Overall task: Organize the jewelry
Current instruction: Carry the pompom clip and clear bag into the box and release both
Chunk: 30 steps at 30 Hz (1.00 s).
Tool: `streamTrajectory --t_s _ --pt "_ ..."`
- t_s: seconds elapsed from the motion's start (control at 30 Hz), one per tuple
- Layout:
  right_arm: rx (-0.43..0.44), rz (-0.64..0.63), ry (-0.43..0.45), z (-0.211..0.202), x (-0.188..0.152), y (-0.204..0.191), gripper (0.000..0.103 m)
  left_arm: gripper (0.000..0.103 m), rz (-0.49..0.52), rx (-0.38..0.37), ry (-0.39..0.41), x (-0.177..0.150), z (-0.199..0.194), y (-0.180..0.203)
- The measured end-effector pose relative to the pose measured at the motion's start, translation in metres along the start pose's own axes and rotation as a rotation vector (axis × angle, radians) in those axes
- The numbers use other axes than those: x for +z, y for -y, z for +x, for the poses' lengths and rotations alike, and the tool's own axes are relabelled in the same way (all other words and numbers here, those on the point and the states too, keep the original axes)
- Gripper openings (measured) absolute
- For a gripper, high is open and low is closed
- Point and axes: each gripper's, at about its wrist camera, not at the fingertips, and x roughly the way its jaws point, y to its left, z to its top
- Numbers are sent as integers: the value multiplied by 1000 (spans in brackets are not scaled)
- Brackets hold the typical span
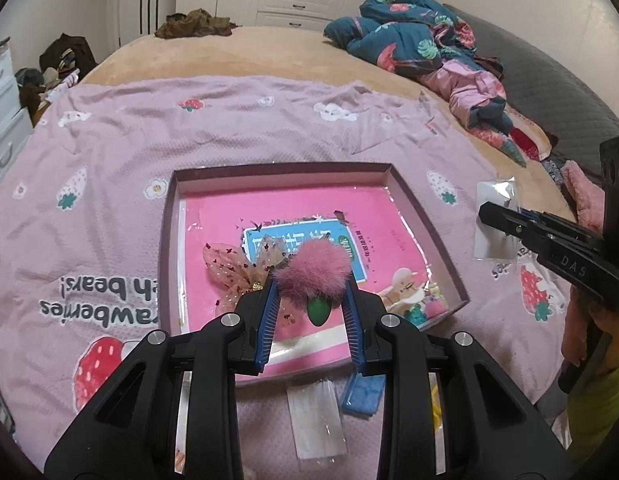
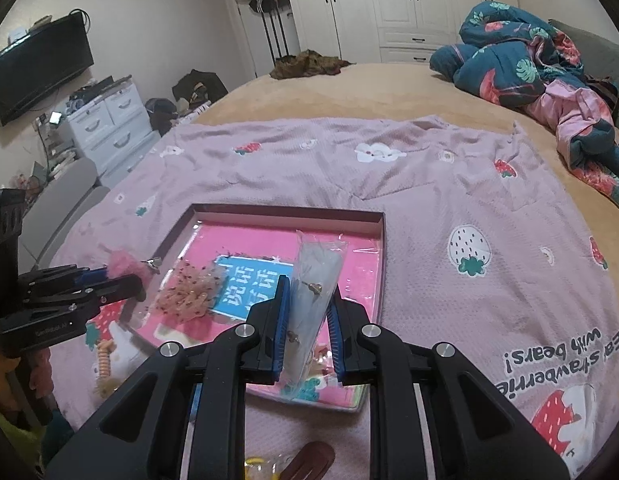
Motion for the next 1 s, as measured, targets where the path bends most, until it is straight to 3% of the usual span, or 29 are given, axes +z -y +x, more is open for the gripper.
streamTrajectory --t_s 0.5,1.0 --pt "-37 -4 -142 69 -17 13 17 23 8 22 -109 -14 56 -1" --pt "-49 17 -167 86 -20 10 20 67 0 43 -103 -20 44 -6"
